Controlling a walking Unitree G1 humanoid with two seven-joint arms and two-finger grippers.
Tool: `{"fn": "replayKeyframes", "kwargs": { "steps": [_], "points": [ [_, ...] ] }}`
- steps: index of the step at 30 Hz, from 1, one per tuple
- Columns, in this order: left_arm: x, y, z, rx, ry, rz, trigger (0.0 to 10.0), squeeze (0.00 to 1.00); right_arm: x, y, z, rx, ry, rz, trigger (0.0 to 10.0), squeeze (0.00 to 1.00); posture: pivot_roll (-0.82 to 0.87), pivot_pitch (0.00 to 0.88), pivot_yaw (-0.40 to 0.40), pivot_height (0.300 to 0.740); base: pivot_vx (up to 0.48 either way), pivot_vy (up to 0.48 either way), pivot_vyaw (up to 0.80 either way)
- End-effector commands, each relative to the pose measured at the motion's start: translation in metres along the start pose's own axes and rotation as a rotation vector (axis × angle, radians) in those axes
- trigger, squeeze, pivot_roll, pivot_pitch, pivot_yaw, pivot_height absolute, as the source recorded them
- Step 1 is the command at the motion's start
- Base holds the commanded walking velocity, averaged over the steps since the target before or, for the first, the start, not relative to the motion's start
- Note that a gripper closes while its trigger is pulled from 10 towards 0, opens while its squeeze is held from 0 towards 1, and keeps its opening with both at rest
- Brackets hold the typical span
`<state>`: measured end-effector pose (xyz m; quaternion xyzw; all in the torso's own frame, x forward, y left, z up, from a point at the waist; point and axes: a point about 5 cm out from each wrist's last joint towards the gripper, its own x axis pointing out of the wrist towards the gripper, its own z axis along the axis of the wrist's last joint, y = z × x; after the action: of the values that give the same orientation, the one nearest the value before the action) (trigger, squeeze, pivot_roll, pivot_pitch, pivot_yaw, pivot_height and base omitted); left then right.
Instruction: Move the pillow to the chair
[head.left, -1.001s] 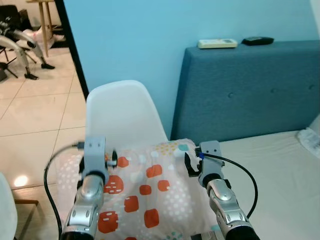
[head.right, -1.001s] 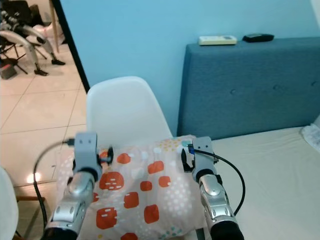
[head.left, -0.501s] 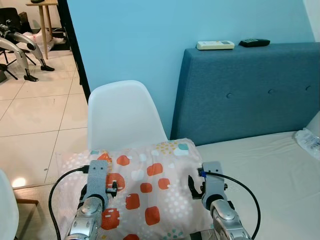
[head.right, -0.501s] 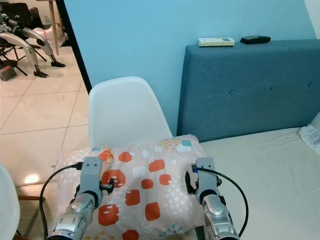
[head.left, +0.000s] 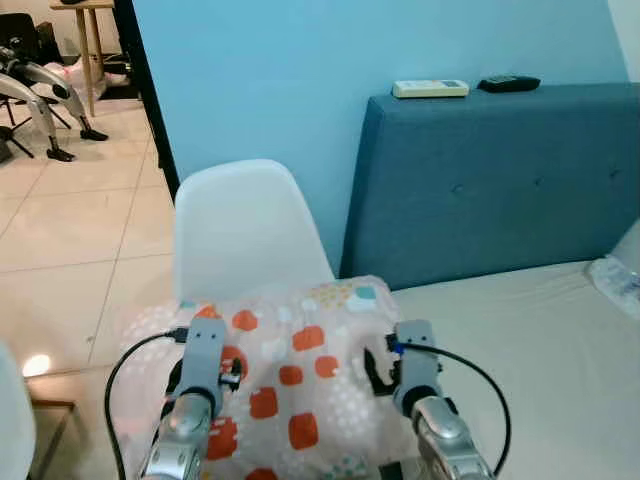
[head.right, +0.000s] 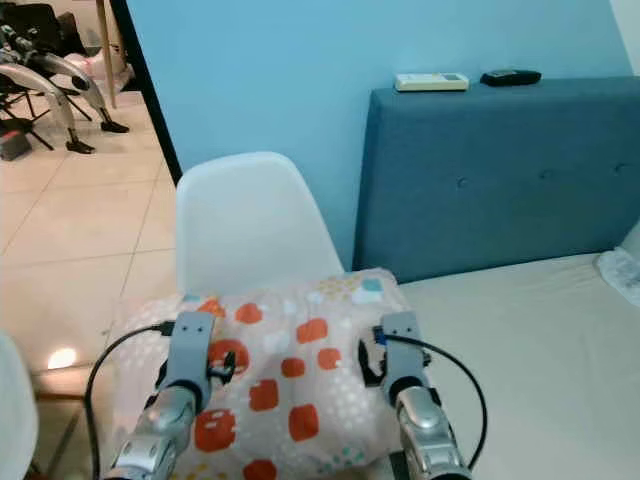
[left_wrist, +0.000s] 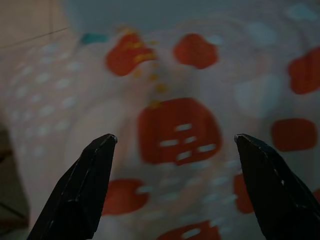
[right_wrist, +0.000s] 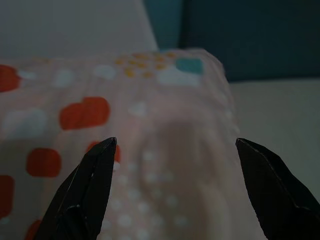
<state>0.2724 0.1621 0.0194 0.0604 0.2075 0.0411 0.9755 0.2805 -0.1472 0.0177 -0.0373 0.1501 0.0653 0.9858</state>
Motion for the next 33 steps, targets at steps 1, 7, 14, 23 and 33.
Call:
{"fn": "replayKeyframes", "kwargs": {
  "steps": [1, 7, 14, 23, 33],
  "points": [
    [-0.0008, -0.0025, 0.0002, 0.013, -0.008, -0.007, 10.0, 0.0, -0.0039, -0.0047, -0.0065, 0.013, 0.023, -0.015, 10.0, 0.0, 0.03, 0.09, -0.02, 0.74, 0.0, 0.0, -0.8],
    [-0.0007, -0.002, 0.003, 0.002, -0.033, 0.001, 10.0, 0.0, -0.0048, -0.0044, -0.0067, 0.04, 0.018, -0.011, 10.0, 0.0, 0.02, 0.093, -0.018, 0.74, 0.0, 0.0, -0.8],
    [-0.0014, -0.0029, 0.0031, 0.016, -0.037, -0.002, 10.0, 0.0, -0.007, -0.0051, -0.0083, 0.038, 0.021, -0.01, 10.0, 0.0, 0.02, 0.095, -0.016, 0.74, 0.0, 0.0, -0.8],
    [-0.0017, -0.0033, 0.0034, 0.013, -0.046, -0.003, 10.0, 0.0, -0.0079, -0.0062, -0.0105, 0.057, 0.031, -0.023, 10.0, 0.0, 0.02, 0.094, -0.018, 0.74, 0.0, 0.0, -0.8],
    [-0.001, -0.0051, 0.0051, 0.015, -0.056, -0.016, 10.0, 0.0, -0.0098, -0.0068, -0.0111, 0.054, 0.036, -0.033, 10.0, 0.0, 0.02, 0.096, -0.009, 0.74, 0.0, 0.0, -0.8]
  ]
}}
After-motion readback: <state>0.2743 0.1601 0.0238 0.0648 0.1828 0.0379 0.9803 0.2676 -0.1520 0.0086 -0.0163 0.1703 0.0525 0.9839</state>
